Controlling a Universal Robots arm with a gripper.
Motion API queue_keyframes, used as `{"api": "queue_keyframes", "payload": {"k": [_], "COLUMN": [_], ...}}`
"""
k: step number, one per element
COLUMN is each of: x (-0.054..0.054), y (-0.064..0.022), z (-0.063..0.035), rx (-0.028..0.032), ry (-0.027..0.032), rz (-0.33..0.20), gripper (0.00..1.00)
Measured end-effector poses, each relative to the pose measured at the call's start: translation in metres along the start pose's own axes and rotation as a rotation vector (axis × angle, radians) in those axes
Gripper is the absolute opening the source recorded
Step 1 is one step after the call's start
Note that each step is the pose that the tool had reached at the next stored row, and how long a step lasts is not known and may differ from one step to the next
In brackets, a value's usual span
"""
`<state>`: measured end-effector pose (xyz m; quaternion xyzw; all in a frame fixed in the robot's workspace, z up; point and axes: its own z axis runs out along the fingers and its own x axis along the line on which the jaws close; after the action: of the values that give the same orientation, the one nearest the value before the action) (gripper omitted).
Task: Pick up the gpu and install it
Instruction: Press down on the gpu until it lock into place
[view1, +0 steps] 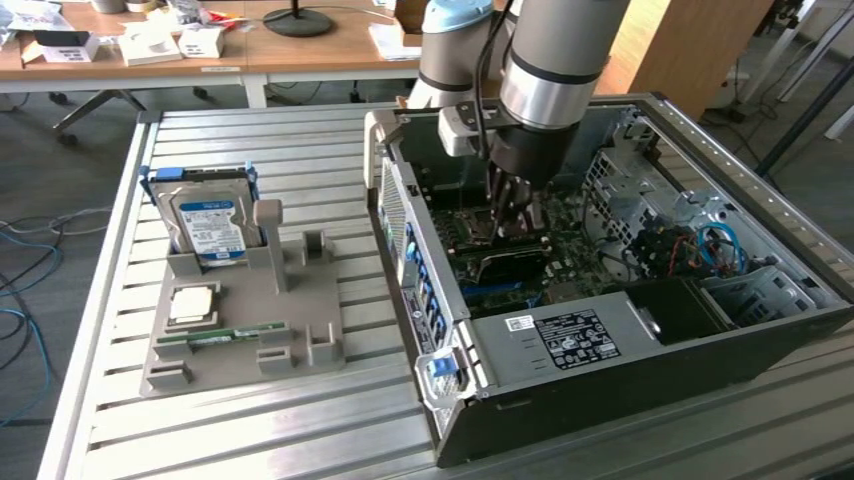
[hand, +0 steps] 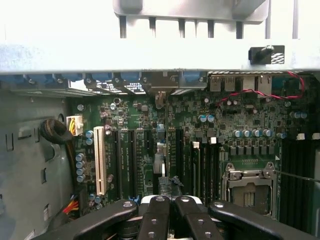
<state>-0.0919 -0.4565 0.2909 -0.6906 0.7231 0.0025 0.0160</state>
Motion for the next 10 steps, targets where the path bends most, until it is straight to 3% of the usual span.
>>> {"api": "queue_keyframes", "payload": {"k": [10], "x": [0.0001], "y": [0.0009], "z": [0.0036], "rx": [0.0001], "ry": [-0.0002], "rz": [0.000], "gripper": [0.11]}}
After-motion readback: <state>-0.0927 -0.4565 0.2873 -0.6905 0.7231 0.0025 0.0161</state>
